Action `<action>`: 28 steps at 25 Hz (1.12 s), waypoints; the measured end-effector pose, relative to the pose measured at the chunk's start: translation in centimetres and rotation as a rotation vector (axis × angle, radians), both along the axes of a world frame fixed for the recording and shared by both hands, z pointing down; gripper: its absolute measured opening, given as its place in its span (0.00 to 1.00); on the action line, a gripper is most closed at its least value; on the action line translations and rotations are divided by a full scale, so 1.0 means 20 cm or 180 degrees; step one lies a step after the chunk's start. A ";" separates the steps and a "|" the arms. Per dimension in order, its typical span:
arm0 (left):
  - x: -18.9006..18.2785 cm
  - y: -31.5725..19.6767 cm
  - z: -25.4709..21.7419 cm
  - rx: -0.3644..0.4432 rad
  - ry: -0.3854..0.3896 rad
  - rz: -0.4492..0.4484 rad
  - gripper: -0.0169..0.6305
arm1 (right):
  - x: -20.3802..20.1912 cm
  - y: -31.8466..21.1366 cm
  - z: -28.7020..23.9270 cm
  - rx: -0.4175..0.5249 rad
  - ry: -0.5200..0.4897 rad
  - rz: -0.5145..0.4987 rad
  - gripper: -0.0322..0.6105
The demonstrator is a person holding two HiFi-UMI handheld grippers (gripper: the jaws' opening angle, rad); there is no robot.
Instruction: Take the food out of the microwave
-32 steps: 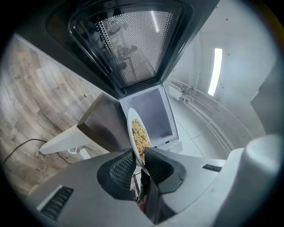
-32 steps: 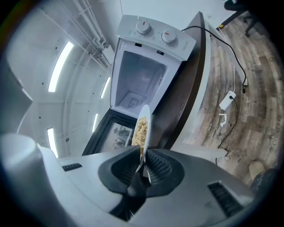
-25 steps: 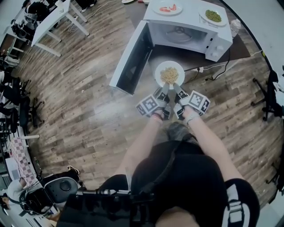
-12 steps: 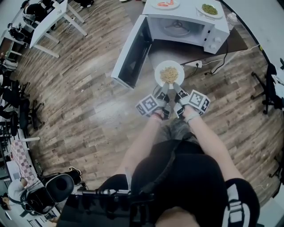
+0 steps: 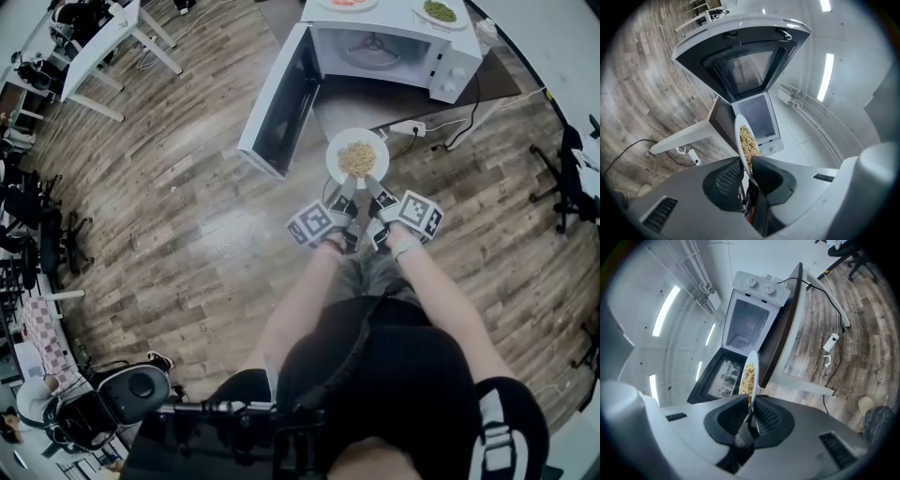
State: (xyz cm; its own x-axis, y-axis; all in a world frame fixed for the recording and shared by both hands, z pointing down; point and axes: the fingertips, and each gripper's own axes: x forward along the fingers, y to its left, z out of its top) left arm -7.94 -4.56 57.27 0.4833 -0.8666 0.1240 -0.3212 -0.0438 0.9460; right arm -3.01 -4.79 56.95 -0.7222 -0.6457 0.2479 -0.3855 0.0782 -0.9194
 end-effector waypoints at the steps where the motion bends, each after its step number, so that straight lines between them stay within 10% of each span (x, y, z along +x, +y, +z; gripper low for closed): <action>1: 0.00 0.01 0.00 -0.0006 -0.0003 0.0001 0.11 | 0.00 0.02 0.00 -0.0011 -0.0008 0.0004 0.10; 28: -0.02 0.19 0.01 0.0004 -0.0006 -0.0156 0.10 | -0.02 0.17 0.02 -0.0012 -0.0042 -0.0182 0.10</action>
State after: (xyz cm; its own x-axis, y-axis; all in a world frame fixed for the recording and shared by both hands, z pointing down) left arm -8.37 -0.83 57.49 0.4402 -0.8894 0.1237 -0.3246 -0.0291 0.9454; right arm -3.45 -1.43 57.27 -0.7612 -0.6023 0.2405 -0.3683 0.0962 -0.9247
